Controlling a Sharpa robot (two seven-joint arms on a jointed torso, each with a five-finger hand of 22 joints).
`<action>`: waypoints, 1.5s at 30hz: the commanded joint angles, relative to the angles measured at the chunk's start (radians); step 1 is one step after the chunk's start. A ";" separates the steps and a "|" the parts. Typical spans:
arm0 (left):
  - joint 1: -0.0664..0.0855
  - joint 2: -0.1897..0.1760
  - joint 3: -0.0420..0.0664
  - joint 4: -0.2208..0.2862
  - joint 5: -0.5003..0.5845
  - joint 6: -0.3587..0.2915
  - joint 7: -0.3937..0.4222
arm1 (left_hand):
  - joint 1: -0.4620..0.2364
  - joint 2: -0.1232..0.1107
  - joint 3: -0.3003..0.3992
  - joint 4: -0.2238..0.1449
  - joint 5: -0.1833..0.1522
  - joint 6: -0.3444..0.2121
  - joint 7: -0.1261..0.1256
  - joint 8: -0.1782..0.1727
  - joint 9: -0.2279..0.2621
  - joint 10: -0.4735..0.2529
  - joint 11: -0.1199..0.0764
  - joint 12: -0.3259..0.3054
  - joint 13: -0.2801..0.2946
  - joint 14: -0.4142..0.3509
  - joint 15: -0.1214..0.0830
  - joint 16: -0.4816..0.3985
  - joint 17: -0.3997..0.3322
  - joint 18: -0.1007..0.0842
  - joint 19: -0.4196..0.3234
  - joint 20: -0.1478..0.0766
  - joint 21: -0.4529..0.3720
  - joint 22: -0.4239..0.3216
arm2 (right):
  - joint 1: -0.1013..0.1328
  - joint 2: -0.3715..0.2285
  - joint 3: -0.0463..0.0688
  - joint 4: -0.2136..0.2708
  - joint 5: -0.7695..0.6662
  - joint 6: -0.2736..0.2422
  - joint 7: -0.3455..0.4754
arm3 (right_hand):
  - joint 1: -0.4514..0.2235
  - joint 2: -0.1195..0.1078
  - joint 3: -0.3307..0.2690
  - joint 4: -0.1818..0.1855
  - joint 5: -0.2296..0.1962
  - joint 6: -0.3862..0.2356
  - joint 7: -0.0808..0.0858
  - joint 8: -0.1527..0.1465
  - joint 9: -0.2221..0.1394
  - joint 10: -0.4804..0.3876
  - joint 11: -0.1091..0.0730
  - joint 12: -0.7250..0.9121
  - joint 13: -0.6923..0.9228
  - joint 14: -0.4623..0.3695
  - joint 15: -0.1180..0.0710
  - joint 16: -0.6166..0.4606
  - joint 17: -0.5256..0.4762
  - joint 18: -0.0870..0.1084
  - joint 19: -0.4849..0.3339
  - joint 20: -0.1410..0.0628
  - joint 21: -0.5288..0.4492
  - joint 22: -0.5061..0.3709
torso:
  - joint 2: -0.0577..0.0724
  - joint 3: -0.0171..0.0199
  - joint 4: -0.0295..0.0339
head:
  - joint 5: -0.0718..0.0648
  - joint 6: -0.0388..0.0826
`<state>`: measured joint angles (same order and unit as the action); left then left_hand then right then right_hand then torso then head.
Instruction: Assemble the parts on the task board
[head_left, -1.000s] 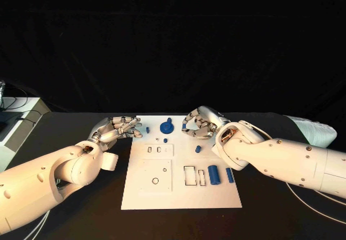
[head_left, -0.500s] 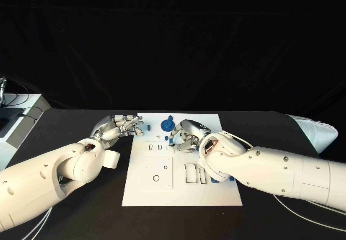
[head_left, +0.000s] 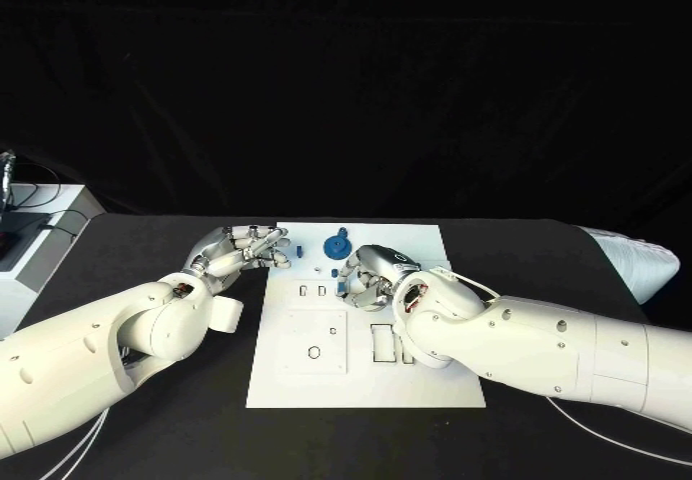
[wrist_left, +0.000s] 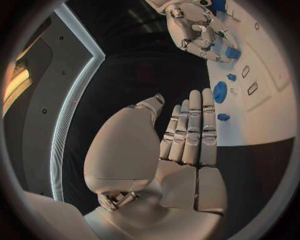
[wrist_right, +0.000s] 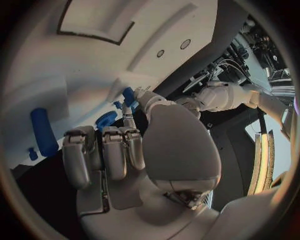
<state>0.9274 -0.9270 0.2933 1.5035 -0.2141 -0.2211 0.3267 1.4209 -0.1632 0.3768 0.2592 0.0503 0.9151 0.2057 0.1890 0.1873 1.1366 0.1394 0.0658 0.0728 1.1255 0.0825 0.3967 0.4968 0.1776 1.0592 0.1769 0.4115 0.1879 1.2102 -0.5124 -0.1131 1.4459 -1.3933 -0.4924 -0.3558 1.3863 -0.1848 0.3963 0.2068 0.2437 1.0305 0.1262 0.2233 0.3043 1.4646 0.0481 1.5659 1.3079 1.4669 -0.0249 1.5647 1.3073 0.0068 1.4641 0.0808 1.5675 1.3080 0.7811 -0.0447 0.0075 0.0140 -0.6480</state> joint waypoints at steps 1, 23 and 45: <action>0.000 0.002 0.001 0.002 0.000 0.019 0.005 | -0.005 0.002 0.004 -0.002 0.001 0.004 0.006 -0.006 0.001 -0.001 0.006 0.000 -0.001 -0.007 -0.001 0.004 0.001 0.003 -0.009 0.000 0.003 0.001 | -0.002 0.003 0.000 -0.001 -0.051 0.006 -0.025 | -0.006 -0.002 0.002 0.001 0.001 0.001 -0.004 0.002 0.001 0.106 -0.005 0.005 0.263 0.100 -0.004 0.002 0.248 -0.007 0.107 -0.006 0.003 0.263 | -0.001 0.0003 0.0011 | 0.001 -0.002; 0.000 0.001 0.001 -0.001 -0.001 0.023 0.001 | -0.005 0.001 0.004 -0.002 0.001 0.004 0.006 -0.006 0.002 -0.002 0.006 -0.001 -0.001 -0.008 -0.001 0.003 0.002 0.003 -0.010 0.000 0.004 0.001 | -0.014 0.005 0.000 -0.018 -0.094 -0.002 -0.024 | -0.009 -0.008 0.001 0.000 0.002 -0.002 -0.003 0.001 0.001 0.106 -0.004 0.005 0.263 0.100 -0.003 0.002 0.247 -0.007 0.107 -0.005 0.003 0.263 | 0.000 0.0000 0.0011 | 0.004 -0.003; 0.000 -0.001 0.001 -0.002 -0.002 0.026 -0.004 | -0.005 0.001 0.004 -0.002 0.001 0.003 0.006 -0.007 0.002 -0.003 0.006 -0.001 -0.001 -0.008 -0.001 0.003 0.003 0.003 -0.010 0.001 0.004 0.001 | -0.018 0.004 0.000 -0.028 -0.089 -0.008 -0.007 | -0.033 -0.042 -0.006 -0.002 0.001 -0.080 0.030 -0.047 -0.018 0.106 0.023 0.005 0.263 0.098 0.022 -0.001 0.238 -0.004 0.102 0.016 -0.006 0.254 | -0.001 0.0011 -0.0015 | 0.011 -0.008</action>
<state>0.9272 -0.9287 0.2933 1.4997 -0.2144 -0.2141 0.3208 1.4210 -0.1633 0.3768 0.2592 0.0503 0.9151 0.2056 0.1890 0.1872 1.1366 0.1395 0.0658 0.0728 1.1255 0.0825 0.3967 0.4990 0.1777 1.0555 0.1806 0.4114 0.1876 1.1934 -0.5079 -0.1133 1.4178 -1.4760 -0.5081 -0.3749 1.3540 -0.2174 0.3961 0.2069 0.2438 0.9570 0.1574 0.1794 0.2881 1.4646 0.0629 1.5659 1.3073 1.4666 -0.0104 1.5646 1.3073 0.0069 1.4642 0.0883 1.5675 1.3076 0.7802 -0.0440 0.0062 0.0239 -0.6558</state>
